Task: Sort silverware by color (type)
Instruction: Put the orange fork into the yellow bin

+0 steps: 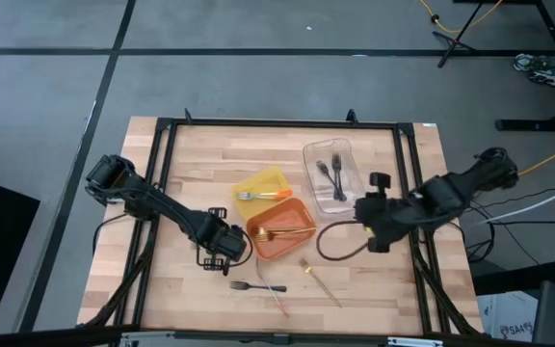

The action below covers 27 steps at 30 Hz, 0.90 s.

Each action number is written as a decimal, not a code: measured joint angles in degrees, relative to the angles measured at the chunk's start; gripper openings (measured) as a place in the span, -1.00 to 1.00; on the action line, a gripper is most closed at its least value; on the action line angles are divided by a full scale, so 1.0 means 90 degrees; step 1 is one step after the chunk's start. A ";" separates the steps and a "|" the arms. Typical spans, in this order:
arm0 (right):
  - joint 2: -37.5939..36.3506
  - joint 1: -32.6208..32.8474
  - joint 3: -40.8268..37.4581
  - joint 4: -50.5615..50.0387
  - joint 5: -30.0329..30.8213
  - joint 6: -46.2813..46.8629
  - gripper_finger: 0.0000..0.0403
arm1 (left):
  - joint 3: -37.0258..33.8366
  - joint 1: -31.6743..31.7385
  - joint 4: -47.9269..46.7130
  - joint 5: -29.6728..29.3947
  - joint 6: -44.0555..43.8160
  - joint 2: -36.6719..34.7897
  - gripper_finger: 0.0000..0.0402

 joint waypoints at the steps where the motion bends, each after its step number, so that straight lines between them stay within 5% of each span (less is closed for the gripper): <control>1: -0.0145 0.0088 -0.0200 0.0101 0.0091 0.0149 -0.48 | -0.0009 -0.0002 0.0001 0.0001 0.0000 0.0001 -0.62; 12: -0.1490 0.0628 -0.1966 0.1240 0.0261 0.1522 -0.48 | -0.0733 0.0009 0.0509 0.0303 -0.0336 0.0001 -0.62; 27: -0.1605 0.0628 -0.3193 0.2963 0.0300 0.1538 -0.48 | -0.1049 0.0046 0.0818 0.0331 -0.0328 -0.0023 -0.62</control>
